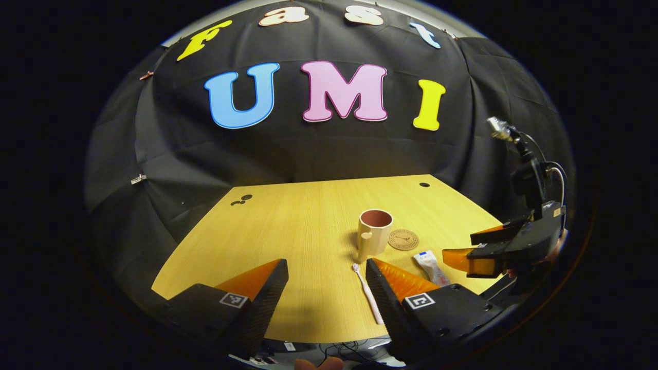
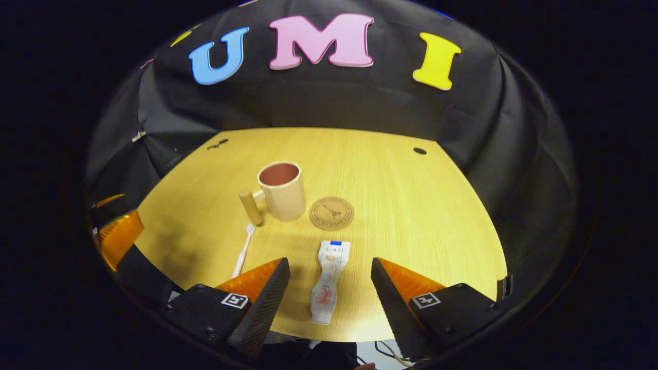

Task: Put the toothbrush and toothpaste on the desktop into the cup, then pick up the cup and place it on the coaster on the desktop.

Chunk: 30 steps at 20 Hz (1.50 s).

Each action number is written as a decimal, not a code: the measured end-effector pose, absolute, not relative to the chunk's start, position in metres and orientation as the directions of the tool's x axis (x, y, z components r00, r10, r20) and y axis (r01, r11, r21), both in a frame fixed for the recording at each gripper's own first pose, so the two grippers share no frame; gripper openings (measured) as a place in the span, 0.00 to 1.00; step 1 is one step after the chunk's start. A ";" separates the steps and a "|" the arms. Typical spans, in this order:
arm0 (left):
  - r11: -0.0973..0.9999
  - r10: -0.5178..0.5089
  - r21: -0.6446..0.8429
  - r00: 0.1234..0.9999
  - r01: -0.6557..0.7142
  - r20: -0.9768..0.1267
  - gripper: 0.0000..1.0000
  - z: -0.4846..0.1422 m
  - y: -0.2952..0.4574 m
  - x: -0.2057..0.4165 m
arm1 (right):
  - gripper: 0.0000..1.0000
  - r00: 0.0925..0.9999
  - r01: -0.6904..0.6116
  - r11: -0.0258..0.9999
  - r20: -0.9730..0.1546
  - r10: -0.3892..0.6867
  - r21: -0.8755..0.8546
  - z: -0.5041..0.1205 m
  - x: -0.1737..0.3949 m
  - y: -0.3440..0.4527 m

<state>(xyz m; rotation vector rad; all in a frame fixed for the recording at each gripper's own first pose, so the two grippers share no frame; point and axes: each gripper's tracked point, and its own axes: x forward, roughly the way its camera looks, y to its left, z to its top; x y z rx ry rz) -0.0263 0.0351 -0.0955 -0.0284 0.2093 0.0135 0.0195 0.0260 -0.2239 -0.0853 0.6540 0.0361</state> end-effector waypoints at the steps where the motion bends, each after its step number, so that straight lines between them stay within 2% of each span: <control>1: 1.000 0.011 -0.026 0.977 -0.017 -0.215 0.95 -0.099 0.038 -0.025 | 0.98 0.769 -0.058 0.996 -0.640 0.003 -0.065 -0.236 0.021 0.027; 7: 0.999 0.020 -0.036 0.971 -0.030 -0.240 0.95 -0.110 0.063 -0.023 | 0.94 0.646 -0.050 0.991 -0.760 -0.064 -0.126 -0.288 0.038 0.024; 9: 0.999 0.030 -0.035 0.970 -0.040 -0.240 0.95 -0.110 0.072 -0.021 | 0.87 0.618 -0.033 0.992 -0.782 -0.078 -0.125 -0.298 0.046 0.024; 10: 0.998 0.034 -0.039 0.970 -0.044 -0.241 0.95 -0.112 0.076 -0.021 | 0.80 0.601 -0.021 0.992 -0.794 -0.087 -0.125 -0.305 0.049 0.024; 13: 0.997 0.044 -0.053 0.968 -0.059 -0.248 0.95 -0.115 0.085 -0.022 | 0.77 0.558 0.006 0.993 -0.824 -0.103 -0.120 -0.315 0.054 0.023; 14: 0.996 0.044 -0.057 0.967 -0.061 -0.251 0.95 -0.117 0.087 -0.023 | 0.71 0.548 0.009 0.994 -0.831 -0.098 -0.112 -0.317 0.055 0.025; 15: 0.996 0.045 -0.061 0.966 -0.063 -0.254 0.95 -0.119 0.088 -0.024 | 0.71 0.547 0.018 0.994 -0.832 -0.096 -0.104 -0.316 0.057 0.025; 16: 0.996 0.047 -0.065 0.965 -0.066 -0.260 0.95 -0.121 0.090 -0.024 | 0.66 0.537 0.021 0.995 -0.838 -0.096 -0.100 -0.317 0.057 0.025; 19: 0.994 0.052 -0.078 0.960 -0.077 -0.276 0.95 -0.124 0.092 -0.026 | 0.60 0.504 0.059 0.998 -0.862 -0.062 -0.037 -0.321 0.055 0.031; 21: 0.993 0.057 -0.086 0.960 -0.083 -0.275 0.95 -0.124 0.092 -0.026 | 0.48 0.498 0.084 0.996 -0.864 -0.072 -0.034 -0.320 0.053 0.027; 22: 0.992 0.059 -0.087 0.960 -0.086 -0.273 0.95 -0.125 0.093 -0.026 | 0.29 0.500 0.081 0.996 -0.863 -0.069 -0.033 -0.320 0.054 0.027; 23: 0.992 0.062 -0.087 0.960 -0.088 -0.272 0.95 -0.124 0.092 -0.027 | 0.28 0.500 0.062 0.998 -0.864 -0.060 -0.034 -0.319 0.053 0.027; 24: 0.992 0.063 -0.086 0.960 -0.090 -0.272 0.95 -0.124 0.091 -0.028 | 0.32 0.509 0.041 0.999 -0.859 -0.052 -0.036 -0.321 0.054 0.027; 25: 0.992 0.064 -0.086 0.960 -0.091 -0.272 0.95 -0.124 0.089 -0.029 | 0.22 0.515 0.024 0.999 -0.856 -0.033 -0.024 -0.319 0.052 0.028; 26: 0.992 0.065 -0.084 0.960 -0.091 -0.273 0.95 -0.124 0.087 -0.030 | 0.27 0.532 0.016 1.000 -0.847 -0.007 0.002 -0.318 0.052 0.028; 27: 0.992 0.066 -0.082 0.960 -0.091 -0.273 0.95 -0.124 0.083 -0.031 | 0.23 0.542 0.024 0.999 -0.840 0.028 0.048 -0.316 0.051 0.030; 30: 0.994 0.063 -0.068 0.956 -0.086 -0.286 0.95 -0.128 0.068 -0.036 | 0.22 0.664 0.031 0.973 -0.732 0.150 0.228 -0.295 0.056 0.031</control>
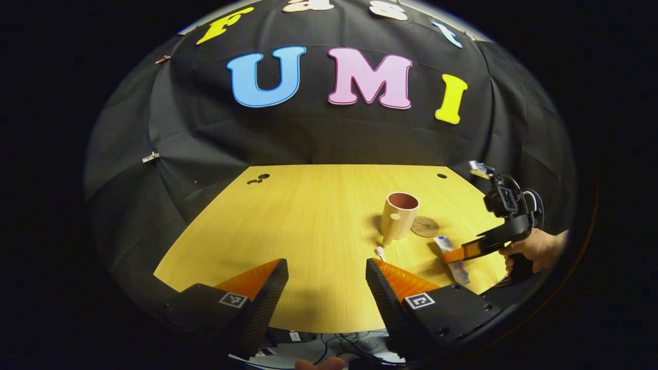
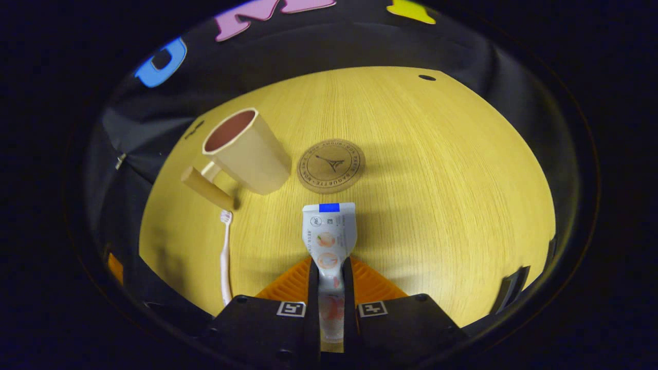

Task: Put the toothbrush and toothpaste on the desktop into the cup, then pick up the cup and place it on the coaster on the desktop.

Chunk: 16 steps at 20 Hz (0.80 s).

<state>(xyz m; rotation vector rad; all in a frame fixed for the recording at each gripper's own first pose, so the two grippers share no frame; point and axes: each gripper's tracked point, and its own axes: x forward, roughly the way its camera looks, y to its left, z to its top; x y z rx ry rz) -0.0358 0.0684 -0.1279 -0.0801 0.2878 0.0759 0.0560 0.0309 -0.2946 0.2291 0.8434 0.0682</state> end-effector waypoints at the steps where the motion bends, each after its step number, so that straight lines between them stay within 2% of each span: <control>1: 0.995 0.062 -0.061 0.954 -0.084 -0.293 0.95 -0.130 0.063 -0.037 | 0.22 0.720 0.006 0.967 -0.672 0.172 0.253 -0.281 0.057 0.026; 2: 0.995 0.062 -0.054 0.951 -0.082 -0.303 0.95 -0.132 0.057 -0.039 | 0.22 0.765 -0.021 0.959 -0.613 0.197 0.282 -0.265 0.058 0.024; 3: 0.996 0.061 -0.047 0.948 -0.079 -0.311 0.95 -0.134 0.051 -0.039 | 0.17 0.802 -0.050 0.946 -0.551 0.230 0.321 -0.246 0.059 0.025; 4: 0.996 0.062 -0.040 0.946 -0.078 -0.318 0.95 -0.137 0.045 -0.041 | 0.22 0.831 -0.079 0.933 -0.494 0.256 0.351 -0.227 0.060 0.024; 8: 0.994 0.061 -0.060 0.934 -0.088 -0.353 0.95 -0.148 0.020 -0.041 | 0.22 0.886 -0.190 0.892 -0.320 0.336 0.409 -0.149 0.081 0.027; 10: 0.993 0.061 -0.076 0.925 -0.096 -0.374 0.95 -0.154 0.008 -0.038 | 0.22 0.898 -0.256 0.857 -0.218 0.382 0.446 -0.105 0.099 0.035; 11: 0.992 0.062 -0.080 0.923 -0.099 -0.381 0.95 -0.155 0.003 -0.037 | 0.17 0.897 -0.295 0.840 -0.172 0.408 0.456 -0.086 0.107 0.041; 12: 0.991 0.064 -0.082 0.920 -0.104 -0.387 0.95 -0.156 -0.001 -0.035 | 0.22 0.893 -0.332 0.826 -0.129 0.430 0.456 -0.072 0.120 0.050; 16: 0.987 0.087 -0.088 0.907 -0.135 -0.412 0.95 -0.159 -0.011 -0.034 | 0.22 0.859 -0.444 0.767 -0.022 0.511 0.463 -0.028 0.159 0.083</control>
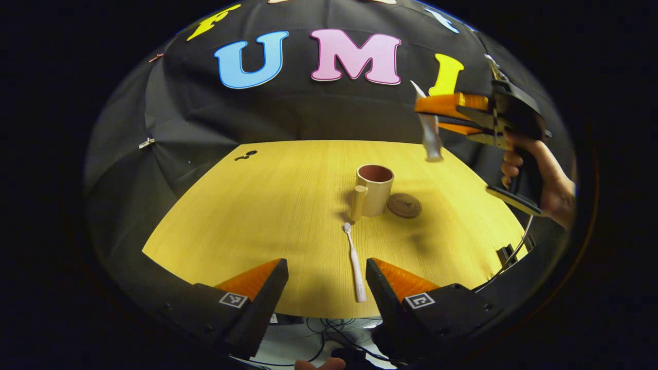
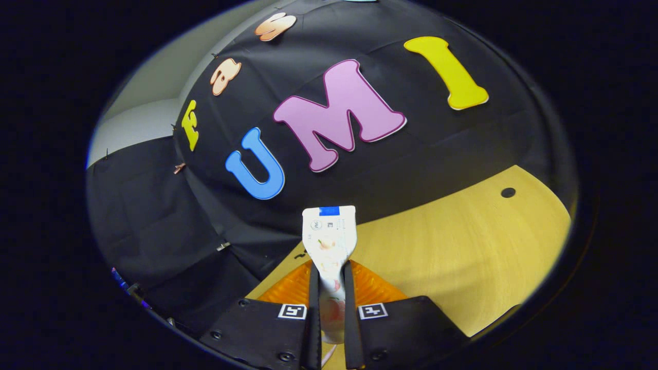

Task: Put the toothbrush and toothpaste on the desktop into the cup, then pick up the cup and place it on the coaster on the desktop.

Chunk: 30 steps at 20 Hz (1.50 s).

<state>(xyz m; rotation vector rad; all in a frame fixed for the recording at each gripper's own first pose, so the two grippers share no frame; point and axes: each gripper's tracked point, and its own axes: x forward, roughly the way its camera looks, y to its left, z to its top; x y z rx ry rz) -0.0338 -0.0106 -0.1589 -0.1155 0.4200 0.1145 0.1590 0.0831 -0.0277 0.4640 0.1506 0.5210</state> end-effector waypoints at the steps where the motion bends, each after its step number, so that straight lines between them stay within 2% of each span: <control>1: 0.985 0.097 -0.090 0.902 -0.147 -0.420 0.95 -0.160 -0.011 -0.033 | 0.22 0.853 -0.460 0.759 -0.009 0.522 0.462 -0.031 0.170 0.091; 7: 0.966 0.155 -0.114 0.874 -0.231 -0.460 0.95 -0.175 -0.010 -0.034 | 0.22 0.817 -0.500 0.754 -0.056 0.574 0.427 -0.079 0.220 0.128; 17: 0.950 0.179 -0.143 0.860 -0.278 -0.479 0.95 -0.184 -0.019 -0.020 | 0.22 0.778 -0.540 0.770 -0.147 0.611 0.339 -0.134 0.232 0.146; 18: 0.951 0.175 -0.143 0.860 -0.273 -0.479 0.95 -0.184 -0.020 -0.017 | 0.17 0.777 -0.539 0.774 -0.160 0.609 0.332 -0.139 0.233 0.145; 19: 0.952 0.171 -0.144 0.861 -0.269 -0.479 0.95 -0.185 -0.022 -0.015 | 0.23 0.770 -0.542 0.772 -0.173 0.615 0.332 -0.144 0.232 0.146; 25: 0.961 0.126 -0.150 0.852 -0.232 -0.509 0.95 -0.192 -0.037 -0.002 | 0.34 0.745 -0.552 0.771 -0.228 0.627 0.317 -0.159 0.224 0.144; 26: 0.962 0.121 -0.150 0.848 -0.228 -0.515 0.95 -0.193 -0.040 0.001 | 0.24 0.740 -0.551 0.770 -0.239 0.629 0.321 -0.162 0.222 0.144; 27: 0.963 0.115 -0.150 0.845 -0.224 -0.522 0.95 -0.194 -0.042 0.004 | 0.37 0.738 -0.546 0.774 -0.254 0.625 0.319 -0.167 0.220 0.141; 28: 0.963 0.110 -0.152 0.842 -0.221 -0.528 0.95 -0.194 -0.044 0.008 | 0.28 0.731 -0.547 0.773 -0.266 0.628 0.322 -0.171 0.217 0.139; 30: 0.965 0.096 -0.155 0.833 -0.212 -0.546 0.95 -0.199 -0.049 0.017 | 0.46 0.718 -0.557 0.760 -0.265 0.644 0.335 -0.168 0.210 0.137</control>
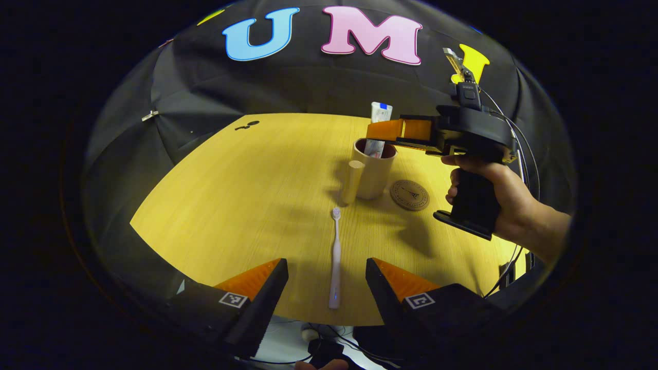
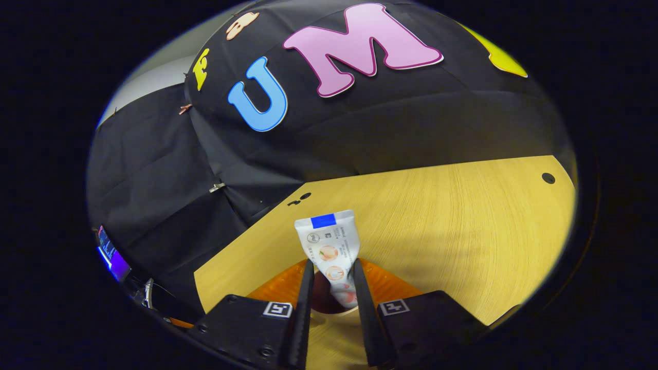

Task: Put the toothbrush and toothpaste on the desktop into the cup, then pick up the cup and place it on the coaster on the desktop.

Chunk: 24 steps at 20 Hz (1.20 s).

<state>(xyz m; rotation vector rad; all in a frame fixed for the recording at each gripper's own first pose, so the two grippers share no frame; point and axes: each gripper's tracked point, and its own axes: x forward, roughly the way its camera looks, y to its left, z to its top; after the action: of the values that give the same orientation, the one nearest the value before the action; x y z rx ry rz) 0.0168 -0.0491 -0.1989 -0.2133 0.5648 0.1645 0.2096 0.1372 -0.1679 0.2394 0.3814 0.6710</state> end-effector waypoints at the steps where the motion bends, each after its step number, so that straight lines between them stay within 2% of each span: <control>1: 0.965 0.089 -0.157 0.825 -0.211 -0.558 0.95 -0.203 -0.052 0.022 | 0.39 0.714 -0.561 0.753 -0.259 0.651 0.346 -0.165 0.207 0.135; 3: 0.963 0.086 -0.158 0.807 -0.217 -0.584 0.95 -0.209 -0.054 0.030 | 0.60 0.706 -0.562 0.739 -0.250 0.662 0.371 -0.158 0.202 0.130; 4: 0.963 0.086 -0.156 0.800 -0.220 -0.594 0.95 -0.212 -0.054 0.035 | 0.50 0.705 -0.561 0.734 -0.243 0.666 0.383 -0.153 0.201 0.125; 11: 0.973 0.094 -0.090 0.727 -0.210 -0.680 0.93 -0.235 -0.053 0.064 | 0.49 0.730 -0.523 0.755 -0.249 0.636 0.395 -0.145 0.202 0.051; 16: 0.983 0.045 -0.083 0.659 -0.162 -0.751 0.89 -0.256 -0.061 0.079 | 0.49 0.754 -0.481 0.787 -0.276 0.596 0.386 -0.148 0.199 -0.009; 20: 0.984 0.013 -0.100 0.618 -0.148 -0.786 0.77 -0.263 -0.063 0.079 | 0.50 0.775 -0.444 0.799 -0.273 0.570 0.406 -0.143 0.197 -0.041; 22: 0.987 0.005 -0.090 0.600 -0.129 -0.800 0.64 -0.261 -0.061 0.081 | 0.49 0.783 -0.432 0.805 -0.275 0.559 0.407 -0.145 0.199 -0.053; 24: 0.986 0.030 -0.073 0.586 -0.151 -0.810 0.36 -0.258 -0.054 0.088 | 0.49 0.786 -0.418 0.807 -0.279 0.551 0.416 -0.147 0.199 -0.063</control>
<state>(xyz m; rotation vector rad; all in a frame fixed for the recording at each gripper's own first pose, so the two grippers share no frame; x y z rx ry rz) 0.0877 -0.0538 -0.2581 -0.1392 0.9392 0.1060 0.1987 -0.0627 -0.1467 0.3454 0.4042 0.5333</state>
